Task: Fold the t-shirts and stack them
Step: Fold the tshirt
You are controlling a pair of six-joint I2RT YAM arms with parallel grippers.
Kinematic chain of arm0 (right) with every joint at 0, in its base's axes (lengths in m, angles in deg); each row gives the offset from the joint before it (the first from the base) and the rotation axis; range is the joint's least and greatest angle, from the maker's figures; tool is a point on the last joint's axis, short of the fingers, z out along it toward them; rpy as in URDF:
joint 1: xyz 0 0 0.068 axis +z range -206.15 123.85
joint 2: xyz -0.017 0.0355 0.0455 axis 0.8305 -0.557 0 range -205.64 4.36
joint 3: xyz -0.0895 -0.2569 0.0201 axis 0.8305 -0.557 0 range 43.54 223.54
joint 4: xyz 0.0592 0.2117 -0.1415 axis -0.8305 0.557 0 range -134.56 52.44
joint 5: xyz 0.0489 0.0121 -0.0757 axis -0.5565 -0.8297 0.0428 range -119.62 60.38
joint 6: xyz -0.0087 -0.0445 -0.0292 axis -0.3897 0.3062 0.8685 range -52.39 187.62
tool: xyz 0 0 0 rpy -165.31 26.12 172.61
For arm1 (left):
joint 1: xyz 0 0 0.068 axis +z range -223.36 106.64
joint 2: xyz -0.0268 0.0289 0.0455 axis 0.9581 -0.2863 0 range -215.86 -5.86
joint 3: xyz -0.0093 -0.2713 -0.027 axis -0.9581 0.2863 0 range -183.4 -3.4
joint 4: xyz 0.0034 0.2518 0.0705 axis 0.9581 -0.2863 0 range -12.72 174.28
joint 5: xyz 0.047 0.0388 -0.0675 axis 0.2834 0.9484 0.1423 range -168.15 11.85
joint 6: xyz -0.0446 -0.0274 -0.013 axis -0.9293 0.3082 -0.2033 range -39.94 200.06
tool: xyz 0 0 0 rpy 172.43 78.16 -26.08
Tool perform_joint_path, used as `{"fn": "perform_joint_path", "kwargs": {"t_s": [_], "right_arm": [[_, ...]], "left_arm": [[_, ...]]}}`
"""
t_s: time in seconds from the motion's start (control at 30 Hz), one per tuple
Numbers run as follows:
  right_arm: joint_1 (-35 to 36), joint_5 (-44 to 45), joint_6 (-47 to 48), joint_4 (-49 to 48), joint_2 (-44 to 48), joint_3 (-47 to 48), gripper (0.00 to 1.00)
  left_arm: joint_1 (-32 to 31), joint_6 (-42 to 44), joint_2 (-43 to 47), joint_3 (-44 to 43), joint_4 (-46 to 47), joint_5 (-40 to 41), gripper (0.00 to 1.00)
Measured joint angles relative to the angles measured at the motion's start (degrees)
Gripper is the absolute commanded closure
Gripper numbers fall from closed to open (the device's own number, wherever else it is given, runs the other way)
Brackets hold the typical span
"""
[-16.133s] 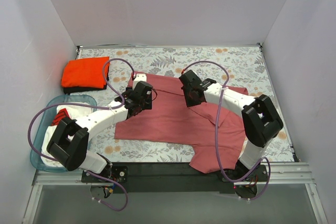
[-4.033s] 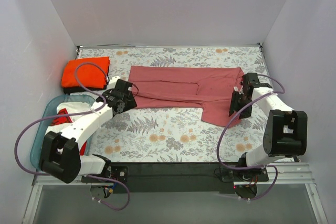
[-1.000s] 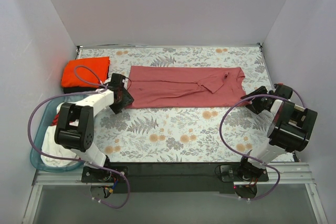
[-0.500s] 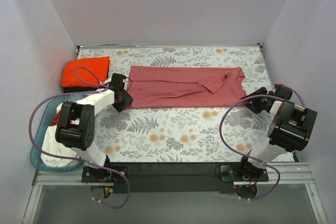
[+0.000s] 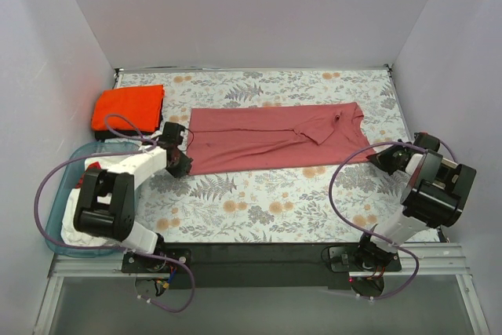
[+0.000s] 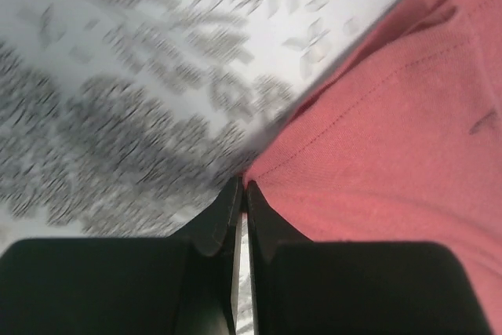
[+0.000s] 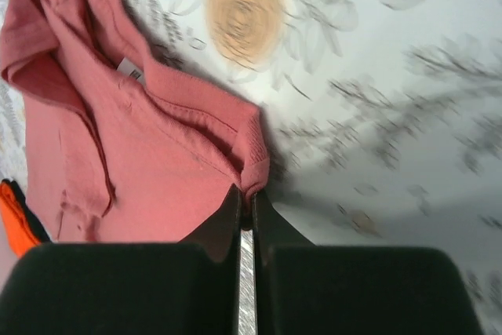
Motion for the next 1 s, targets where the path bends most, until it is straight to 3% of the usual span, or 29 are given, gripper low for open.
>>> {"fn": "perform_joint_path", "kwargs": {"t_s": [0.17,0.23,0.27,0.37,0.43,0.7,0.87,1.0], "right_arm": [[-3.4,5.2,2.2,7.9,6.8,-2.6,0.99],[-4.2,7.5,3.6,11.6,9.0,-2.9,0.97],[-4.4,8.5,4.3,12.9,9.8,-3.0,0.81],[-4.7,10.6,6.1,15.1,11.9,-3.3,0.58],[-4.8,12.0,7.3,15.5,13.4,-3.3,0.54],[-2.5,14.6,8.7,16.2,22.4,-5.7,0.53],[3.1,10.6,8.0,11.3,27.3,-7.1,0.53],[8.3,4.8,8.1,7.3,21.7,-5.7,0.55]], "left_arm": [[-0.2,-2.7,11.2,8.0,-7.8,-3.0,1.00],[-0.3,-3.4,15.8,10.6,-10.5,-5.4,0.95],[-0.3,-3.7,17.7,11.7,-11.2,-6.4,0.88],[-0.2,-4.4,21.5,14.1,-13.3,-8.3,0.75],[-0.2,-4.5,22.6,14.8,-14.7,-8.7,0.65],[-0.2,-1.0,28.2,7.2,-16.4,-3.1,0.57],[-0.5,4.3,21.7,3.4,-9.2,-3.2,0.63],[-1.3,7.1,13.9,2.6,-5.0,-4.4,0.65]]}}
